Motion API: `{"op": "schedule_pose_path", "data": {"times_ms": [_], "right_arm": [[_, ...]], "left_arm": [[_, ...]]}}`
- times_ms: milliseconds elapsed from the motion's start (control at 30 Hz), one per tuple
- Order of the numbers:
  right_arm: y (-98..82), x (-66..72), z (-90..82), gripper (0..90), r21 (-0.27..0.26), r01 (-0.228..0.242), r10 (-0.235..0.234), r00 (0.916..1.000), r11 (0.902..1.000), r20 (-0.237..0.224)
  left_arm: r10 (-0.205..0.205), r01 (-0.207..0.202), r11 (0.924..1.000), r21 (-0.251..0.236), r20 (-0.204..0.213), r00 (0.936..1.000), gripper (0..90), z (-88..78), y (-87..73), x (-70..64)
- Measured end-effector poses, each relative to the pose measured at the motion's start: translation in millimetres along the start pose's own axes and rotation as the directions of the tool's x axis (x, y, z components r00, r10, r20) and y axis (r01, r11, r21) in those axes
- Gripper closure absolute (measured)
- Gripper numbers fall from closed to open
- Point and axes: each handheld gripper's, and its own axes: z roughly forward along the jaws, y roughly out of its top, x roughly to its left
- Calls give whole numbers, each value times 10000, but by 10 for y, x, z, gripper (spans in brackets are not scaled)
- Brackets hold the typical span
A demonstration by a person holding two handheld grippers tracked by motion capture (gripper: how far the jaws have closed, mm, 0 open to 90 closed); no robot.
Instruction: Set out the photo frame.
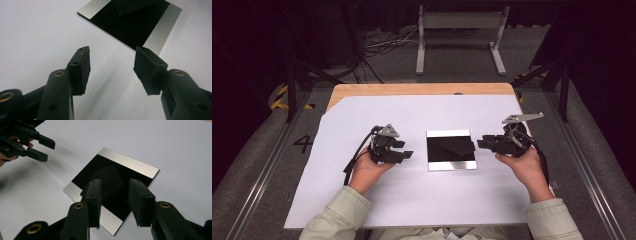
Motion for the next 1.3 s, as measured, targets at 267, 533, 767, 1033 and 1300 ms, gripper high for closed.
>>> {"op": "schedule_pose_path", "data": {"times_ms": [267,533,767,1033,1300], "right_arm": [[131,-86,96,597,557,-302,299,9995,9980,59],[257,-241,142,560,1224,-1694,1714,9852,9779,-58],[341,-318,178,561,1485,-2016,2044,9789,9681,-35],[404,-398,247,561,1739,-2472,2559,9663,9532,-288],[395,-468,337,553,2151,-3132,3312,9421,9250,-526]], "left_arm": [[17,-17,10000,28,-27,10000,473,-8,-11,12],[-65,65,10000,44,-86,9999,472,-25,-34,14],[-147,147,9999,13,-125,9998,472,-49,-59,26],[-161,162,9999,17,-187,9997,472,-60,-75,32],[-192,192,9998,5,-191,9996,467,-56,-84,36]]}}
